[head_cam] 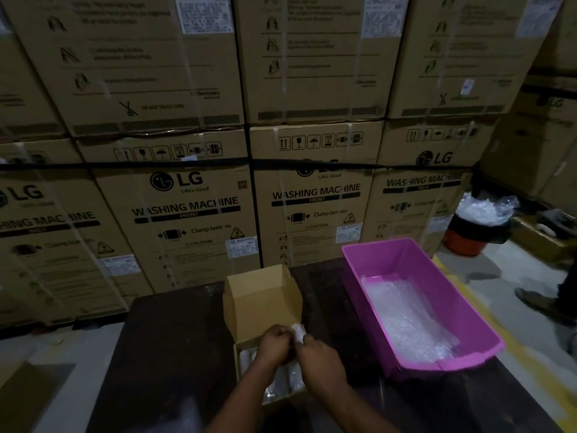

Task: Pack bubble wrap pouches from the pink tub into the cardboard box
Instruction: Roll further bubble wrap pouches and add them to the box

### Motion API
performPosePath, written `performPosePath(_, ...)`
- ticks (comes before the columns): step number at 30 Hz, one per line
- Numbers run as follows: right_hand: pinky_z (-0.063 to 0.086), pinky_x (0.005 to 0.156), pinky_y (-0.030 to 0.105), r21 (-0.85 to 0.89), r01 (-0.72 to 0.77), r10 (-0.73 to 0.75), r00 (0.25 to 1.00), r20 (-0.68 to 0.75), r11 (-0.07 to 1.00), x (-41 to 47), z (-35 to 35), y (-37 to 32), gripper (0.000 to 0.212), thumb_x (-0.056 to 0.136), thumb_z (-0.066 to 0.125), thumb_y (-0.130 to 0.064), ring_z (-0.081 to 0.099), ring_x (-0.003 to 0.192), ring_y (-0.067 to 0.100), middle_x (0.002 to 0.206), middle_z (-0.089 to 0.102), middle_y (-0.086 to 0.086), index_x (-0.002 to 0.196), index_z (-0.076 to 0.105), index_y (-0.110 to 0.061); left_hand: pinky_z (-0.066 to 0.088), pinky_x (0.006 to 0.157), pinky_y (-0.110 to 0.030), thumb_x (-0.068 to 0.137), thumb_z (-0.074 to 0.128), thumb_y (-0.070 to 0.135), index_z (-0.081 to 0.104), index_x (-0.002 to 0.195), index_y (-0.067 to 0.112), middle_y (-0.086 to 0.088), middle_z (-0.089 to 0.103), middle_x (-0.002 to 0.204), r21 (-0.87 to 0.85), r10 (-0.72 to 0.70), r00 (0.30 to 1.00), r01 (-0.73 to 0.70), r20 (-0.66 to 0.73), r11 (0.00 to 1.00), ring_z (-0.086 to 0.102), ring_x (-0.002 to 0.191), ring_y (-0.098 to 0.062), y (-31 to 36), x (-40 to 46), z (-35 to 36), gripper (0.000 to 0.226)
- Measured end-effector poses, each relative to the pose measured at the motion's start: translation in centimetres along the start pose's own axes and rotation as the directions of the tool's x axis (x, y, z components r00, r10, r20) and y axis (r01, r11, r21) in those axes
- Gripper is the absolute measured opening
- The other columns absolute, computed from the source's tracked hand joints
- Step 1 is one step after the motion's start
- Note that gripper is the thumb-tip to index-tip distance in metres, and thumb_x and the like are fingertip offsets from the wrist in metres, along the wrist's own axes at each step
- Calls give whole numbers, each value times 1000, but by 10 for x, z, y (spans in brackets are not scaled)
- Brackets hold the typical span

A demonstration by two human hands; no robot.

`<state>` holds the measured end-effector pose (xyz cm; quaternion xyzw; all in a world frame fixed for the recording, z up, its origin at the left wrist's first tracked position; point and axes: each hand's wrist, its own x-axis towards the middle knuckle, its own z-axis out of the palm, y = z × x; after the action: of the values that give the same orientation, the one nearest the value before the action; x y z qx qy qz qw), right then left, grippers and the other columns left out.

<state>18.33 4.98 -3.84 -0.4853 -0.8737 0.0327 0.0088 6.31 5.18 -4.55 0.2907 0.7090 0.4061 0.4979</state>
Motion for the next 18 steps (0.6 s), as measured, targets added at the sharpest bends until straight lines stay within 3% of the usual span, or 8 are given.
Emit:
performPosePath(2, 50, 49, 31, -22, 41, -41, 999, -11, 999, -3, 1, 1, 31, 74, 61, -19, 64, 67, 20, 89, 63, 1, 103, 72, -22, 46, 59, -25, 92, 53, 9, 54, 82, 7, -13, 55, 71, -22, -39, 999, 39, -4, 999, 53, 63, -22, 2, 3, 0, 11)
performPosePath(4, 42, 36, 26, -46, 34, -35, 999, -6, 998, -6, 6, 5, 31, 65, 50, -23, 57, 51, 14, 67, 58, -5, 81, 76, -26, 47, 59, -28, 92, 56, 17, 52, 85, 11, -12, 57, 76, 82, -26, 999, 23, 41, 996, 56, 67, -23, 3, 5, 1, 10)
performPosePath(6, 40, 33, 25, -39, 9, -9, 1000, -3, 999, -5, 14, 7, 38, 61, 39, -21, 55, 47, 14, 62, 56, -4, 72, 75, -25, 50, 65, -30, 91, 56, 20, 51, 84, 16, -7, 60, 81, 271, 52, 996, -72, 78, 960, 59, 75, -22, 2, 9, 1, 10)
performPosePath(8, 37, 29, 25, -14, -44, 44, 999, 0, 999, -4, 12, 0, 30, 58, 49, -23, 53, 42, 14, 58, 56, -2, 69, 77, -20, 47, 79, -31, 88, 59, 18, 46, 77, 24, -7, 63, 88, 406, 138, 986, -166, 97, 899, 61, 88, -23, -1, 12, 1, 18)
performPosePath(12, 52, 50, 31, -20, -67, 67, 998, 21, 998, 2, 6, -6, 39, 70, 62, -6, 65, 65, 25, 85, 67, 10, 107, 71, 0, 41, 78, -26, 85, 62, 23, 40, 71, 32, 3, 64, 81, 588, 234, 963, -267, 134, 763, 63, 98, -24, 2, 13, 0, 28)
performPosePath(14, 49, 44, 31, 9, -69, 69, 997, 30, 998, 2, 7, -2, 55, 43, 89, -25, 62, 55, 23, 68, 65, 8, 93, 77, -5, 36, 71, -23, 87, 59, 27, 45, 78, 30, 1, 65, 89, 659, 275, 951, -298, 141, 691, 62, 100, -22, 7, 12, 1, 17)
performPosePath(16, 39, 32, 25, 87, -72, 66, 996, 66, 994, -1, 16, 2, 66, 9, 89, -32, 52, 37, 19, 47, 55, 4, 72, 79, -14, 35, 72, -23, 89, 56, 32, 57, 95, 22, -3, 67, 105, 719, 318, 938, -315, 137, 619, 61, 103, -20, 7, 14, 3, 11)
performPosePath(18, 37, 31, 22, 63, -87, 84, 995, 51, 994, -4, 19, 0, 69, 5, 83, -41, 50, 34, 16, 44, 53, 1, 70, 79, -18, 41, 77, -25, 90, 54, 33, 59, 105, 18, -3, 66, 108, 761, 363, 924, -319, 118, 565, 61, 101, -19, 3, 16, 6, 22)
